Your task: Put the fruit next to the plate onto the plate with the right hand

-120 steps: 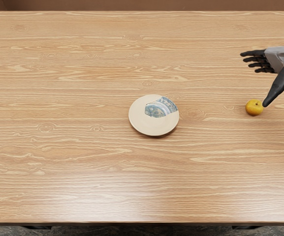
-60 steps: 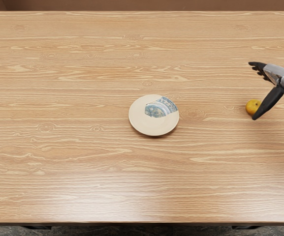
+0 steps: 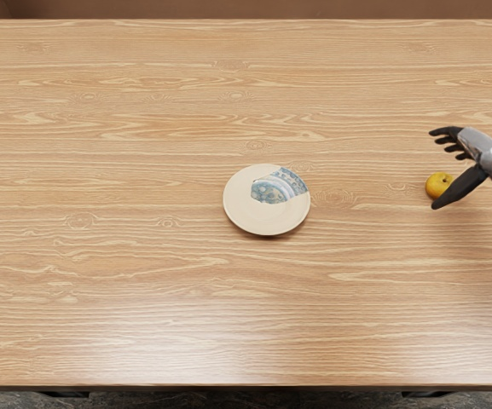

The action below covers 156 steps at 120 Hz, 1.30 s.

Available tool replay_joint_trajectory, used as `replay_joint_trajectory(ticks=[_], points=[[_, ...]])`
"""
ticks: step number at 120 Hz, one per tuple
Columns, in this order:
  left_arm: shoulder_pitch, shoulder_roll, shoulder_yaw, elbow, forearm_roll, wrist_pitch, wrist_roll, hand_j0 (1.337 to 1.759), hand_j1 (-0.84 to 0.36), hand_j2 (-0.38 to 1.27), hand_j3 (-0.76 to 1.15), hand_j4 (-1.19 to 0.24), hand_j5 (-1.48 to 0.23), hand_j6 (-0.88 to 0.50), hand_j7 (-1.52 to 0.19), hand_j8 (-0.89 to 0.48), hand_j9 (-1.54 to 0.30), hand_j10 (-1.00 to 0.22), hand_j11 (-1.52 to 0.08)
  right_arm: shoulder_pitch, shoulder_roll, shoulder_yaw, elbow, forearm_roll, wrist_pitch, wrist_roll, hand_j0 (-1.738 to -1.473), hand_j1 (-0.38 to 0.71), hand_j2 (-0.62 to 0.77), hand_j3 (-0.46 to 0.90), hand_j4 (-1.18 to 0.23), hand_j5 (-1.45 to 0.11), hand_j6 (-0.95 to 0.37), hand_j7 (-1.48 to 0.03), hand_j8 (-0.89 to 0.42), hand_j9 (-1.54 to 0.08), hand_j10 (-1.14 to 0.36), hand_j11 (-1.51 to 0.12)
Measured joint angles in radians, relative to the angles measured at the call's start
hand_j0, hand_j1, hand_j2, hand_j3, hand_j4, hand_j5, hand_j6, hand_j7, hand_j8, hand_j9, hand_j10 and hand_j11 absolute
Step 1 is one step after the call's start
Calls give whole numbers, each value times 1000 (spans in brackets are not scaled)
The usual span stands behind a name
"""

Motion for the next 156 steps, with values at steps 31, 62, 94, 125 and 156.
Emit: replay_joint_trajectory(ticks=[31,62,94,125,156], points=[[0,0,0,0,0,0,0,1658,325,4,0,-21,-27,-21,-27,-21,-27,-21,-27,4,20,-26,-2,-40,-44,-65,-1658,-6,-53,0,-294,-376,-296,-376,-295,-376,-293,-376],[0,0,0,0,0,0,0,1658,325,4,0,-21,-27,-21,-27,-21,-27,-21,-27,11,52,-27,-2,-75,-72,-174,-1658,33,-59,0,-326,-419,-328,-418,-327,-418,-325,-418],[0,0,0,0,0,0,0,1658,325,4,0,-21,-27,-21,-27,-21,-27,-21,-27,14,89,-29,-7,-95,-110,-195,-1658,44,-61,0,-334,-430,-336,-429,-335,-430,-334,-430],[0,0,0,0,0,0,0,1658,325,4,0,-21,-27,-21,-27,-21,-27,-21,-27,5,128,-39,-45,-114,-150,-192,-1658,46,-62,0,-336,-433,-337,-432,-336,-432,-335,-432],[0,0,0,0,0,0,0,1658,325,4,0,-21,-27,-21,-27,-21,-27,-21,-27,2,162,-48,-83,-116,-163,-187,-1658,48,-62,0,-338,-432,-339,-433,-339,-432,-339,-434]])
